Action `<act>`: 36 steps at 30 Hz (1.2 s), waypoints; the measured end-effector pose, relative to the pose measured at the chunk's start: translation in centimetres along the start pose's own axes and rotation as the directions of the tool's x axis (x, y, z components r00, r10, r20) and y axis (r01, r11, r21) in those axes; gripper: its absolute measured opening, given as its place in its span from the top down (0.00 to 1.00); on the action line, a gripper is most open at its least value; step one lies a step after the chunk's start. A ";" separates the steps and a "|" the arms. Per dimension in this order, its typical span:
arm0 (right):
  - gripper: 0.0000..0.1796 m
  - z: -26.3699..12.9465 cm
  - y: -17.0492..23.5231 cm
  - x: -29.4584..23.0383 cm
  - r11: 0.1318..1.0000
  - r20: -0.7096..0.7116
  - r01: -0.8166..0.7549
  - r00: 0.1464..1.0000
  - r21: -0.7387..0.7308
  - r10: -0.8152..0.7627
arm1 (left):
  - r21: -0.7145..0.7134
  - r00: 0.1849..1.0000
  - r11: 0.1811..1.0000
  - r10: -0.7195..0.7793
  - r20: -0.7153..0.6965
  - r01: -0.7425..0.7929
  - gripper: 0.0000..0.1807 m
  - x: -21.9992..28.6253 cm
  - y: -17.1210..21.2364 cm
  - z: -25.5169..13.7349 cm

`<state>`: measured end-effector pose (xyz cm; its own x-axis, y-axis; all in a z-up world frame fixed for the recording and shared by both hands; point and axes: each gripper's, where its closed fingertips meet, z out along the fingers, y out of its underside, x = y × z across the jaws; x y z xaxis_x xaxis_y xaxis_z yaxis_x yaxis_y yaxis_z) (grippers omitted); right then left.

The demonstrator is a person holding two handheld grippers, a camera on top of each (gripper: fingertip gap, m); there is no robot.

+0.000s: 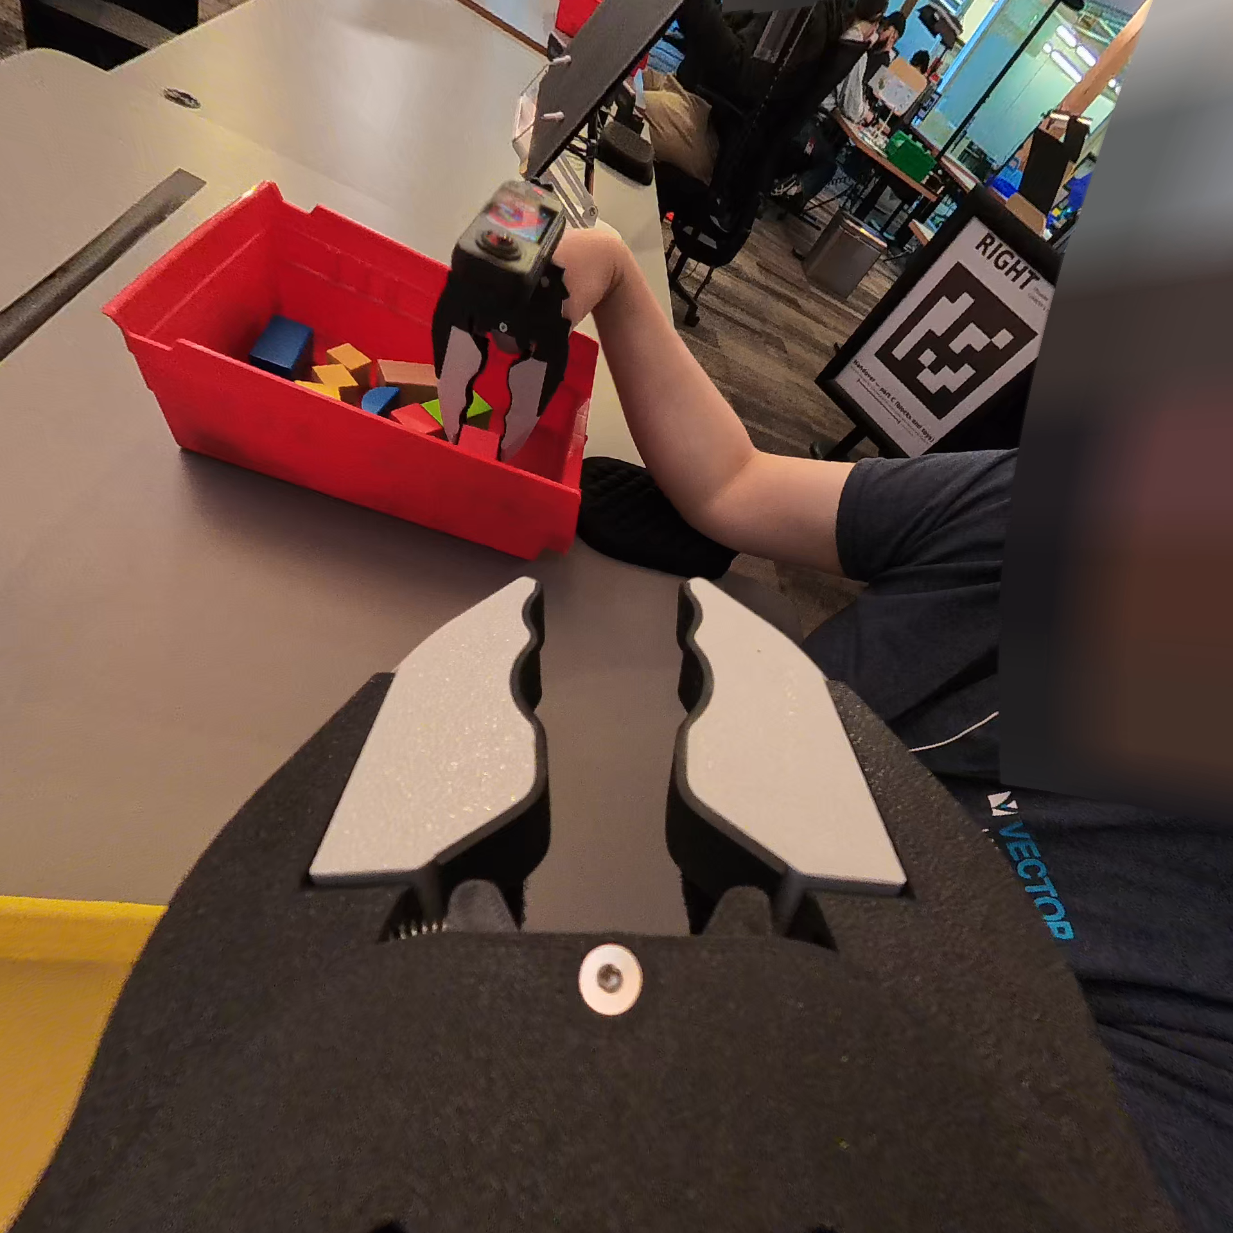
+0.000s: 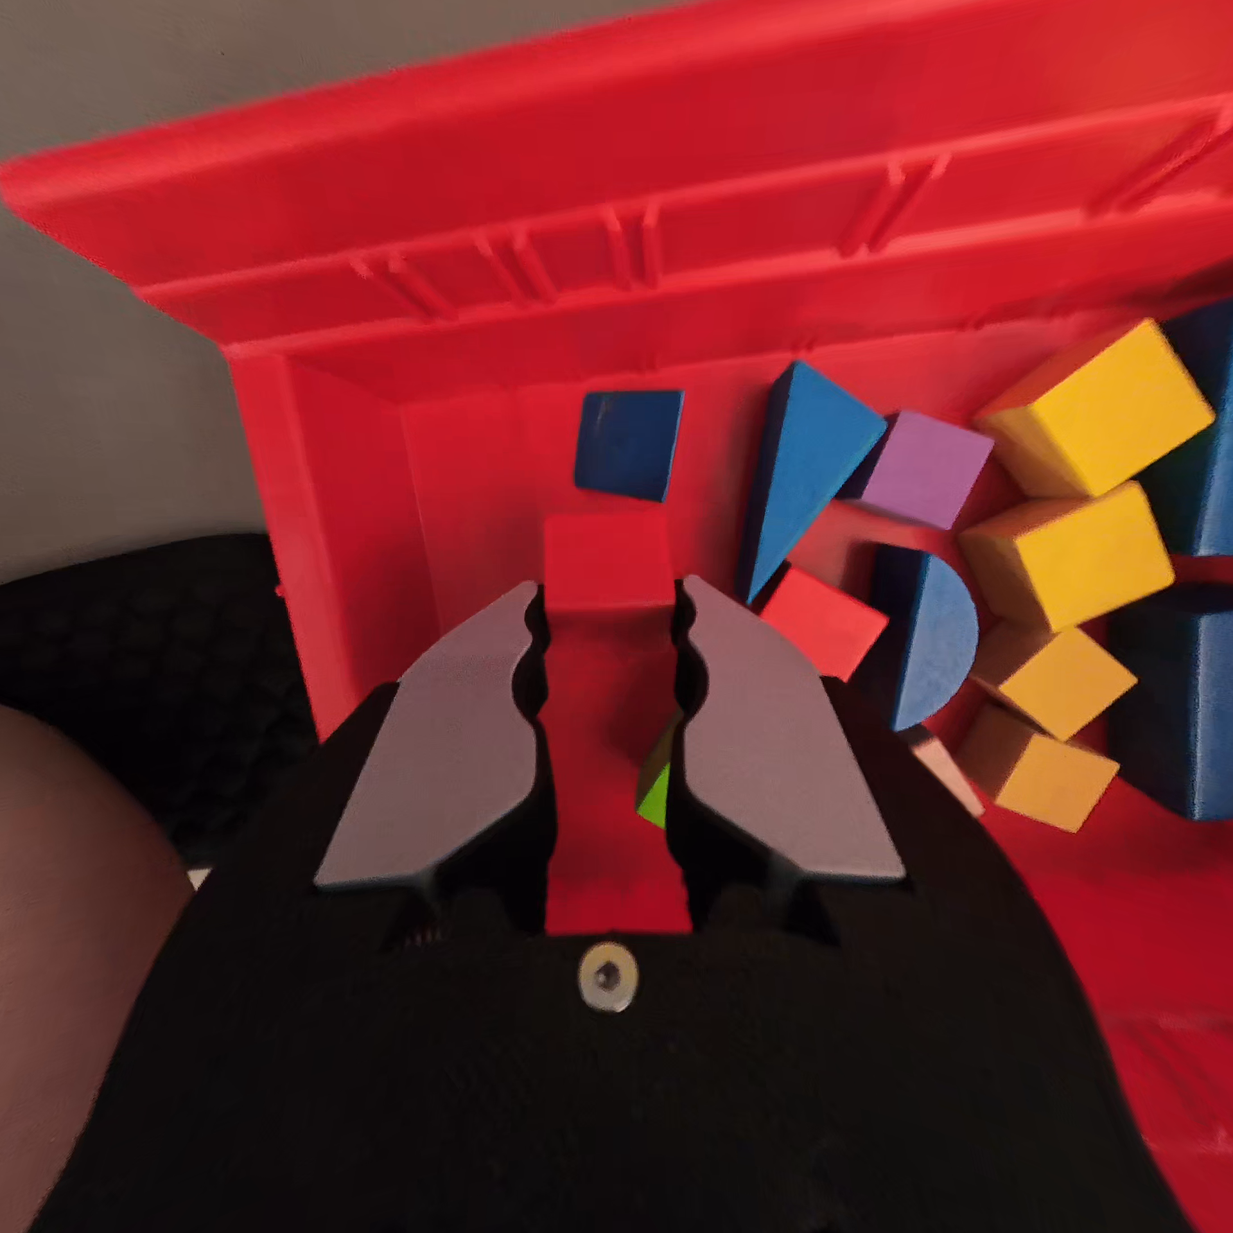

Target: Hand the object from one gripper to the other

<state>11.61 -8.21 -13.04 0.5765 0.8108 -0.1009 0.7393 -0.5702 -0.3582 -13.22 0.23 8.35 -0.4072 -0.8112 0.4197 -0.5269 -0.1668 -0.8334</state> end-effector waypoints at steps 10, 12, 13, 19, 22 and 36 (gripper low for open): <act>0.80 1.3 1.6 0.6 0.988 -0.002 -0.066 0.998 -0.141 0.067 | -0.029 1.000 0.999 0.023 -0.006 -0.023 0.79 0.7 0.4 0.1; 0.80 1.2 1.8 0.7 0.984 -0.012 -0.085 0.996 -0.159 0.084 | -0.042 1.000 0.999 0.020 -0.008 -0.021 0.79 0.7 0.6 0.3; 0.80 1.2 2.0 0.6 0.979 -0.014 -0.099 0.995 -0.179 0.098 | -0.047 1.000 0.999 0.019 -0.005 -0.019 0.79 0.7 0.7 0.3; 0.80 1.2 2.1 0.5 0.955 -0.033 -0.135 0.991 -0.263 0.130 | -0.064 1.000 0.998 0.017 -0.006 -0.018 0.79 0.7 0.9 0.6; 0.80 1.4 1.6 0.6 0.959 -0.021 -0.159 0.987 -0.234 0.159 | -0.071 1.000 0.997 0.014 -0.007 -0.015 0.79 0.7 1.1 0.7; 0.80 1.7 0.9 0.8 0.959 -0.013 -0.186 0.982 -0.214 0.187 | -0.069 1.000 0.998 0.005 -0.001 -0.005 0.79 0.4 1.1 0.5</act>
<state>12.11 -7.85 -15.02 0.7094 0.6878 -0.1540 0.6762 -0.7258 -0.1266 -13.60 -0.56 7.38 -0.4108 -0.8112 0.4162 -0.5752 -0.1236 -0.8086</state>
